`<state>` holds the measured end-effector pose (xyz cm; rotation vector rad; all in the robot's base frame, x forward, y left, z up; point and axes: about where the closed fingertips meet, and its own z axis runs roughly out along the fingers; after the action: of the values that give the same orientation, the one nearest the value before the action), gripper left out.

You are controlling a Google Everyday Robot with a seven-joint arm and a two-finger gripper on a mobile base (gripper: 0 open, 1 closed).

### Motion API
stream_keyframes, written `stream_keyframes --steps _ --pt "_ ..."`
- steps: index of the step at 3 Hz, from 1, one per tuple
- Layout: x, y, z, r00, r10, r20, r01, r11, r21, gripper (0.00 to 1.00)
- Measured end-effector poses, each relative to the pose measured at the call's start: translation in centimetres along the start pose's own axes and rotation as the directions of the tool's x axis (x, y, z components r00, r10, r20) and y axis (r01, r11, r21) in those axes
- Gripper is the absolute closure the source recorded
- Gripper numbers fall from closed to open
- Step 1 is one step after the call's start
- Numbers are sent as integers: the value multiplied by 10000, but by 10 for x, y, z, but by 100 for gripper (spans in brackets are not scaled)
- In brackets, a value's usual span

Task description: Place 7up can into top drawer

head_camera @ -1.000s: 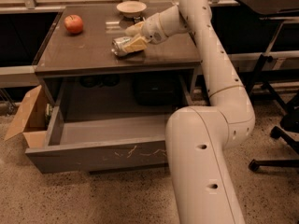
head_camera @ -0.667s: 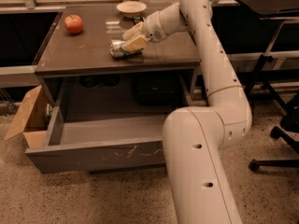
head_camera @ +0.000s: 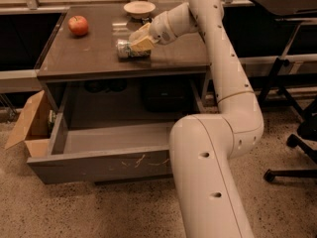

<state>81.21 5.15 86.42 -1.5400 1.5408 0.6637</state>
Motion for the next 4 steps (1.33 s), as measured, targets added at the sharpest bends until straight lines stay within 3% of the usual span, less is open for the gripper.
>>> stream_keyframes --steps 4 --pt "-3 1 4 10000 -84 -20 84 10000 -52 8"
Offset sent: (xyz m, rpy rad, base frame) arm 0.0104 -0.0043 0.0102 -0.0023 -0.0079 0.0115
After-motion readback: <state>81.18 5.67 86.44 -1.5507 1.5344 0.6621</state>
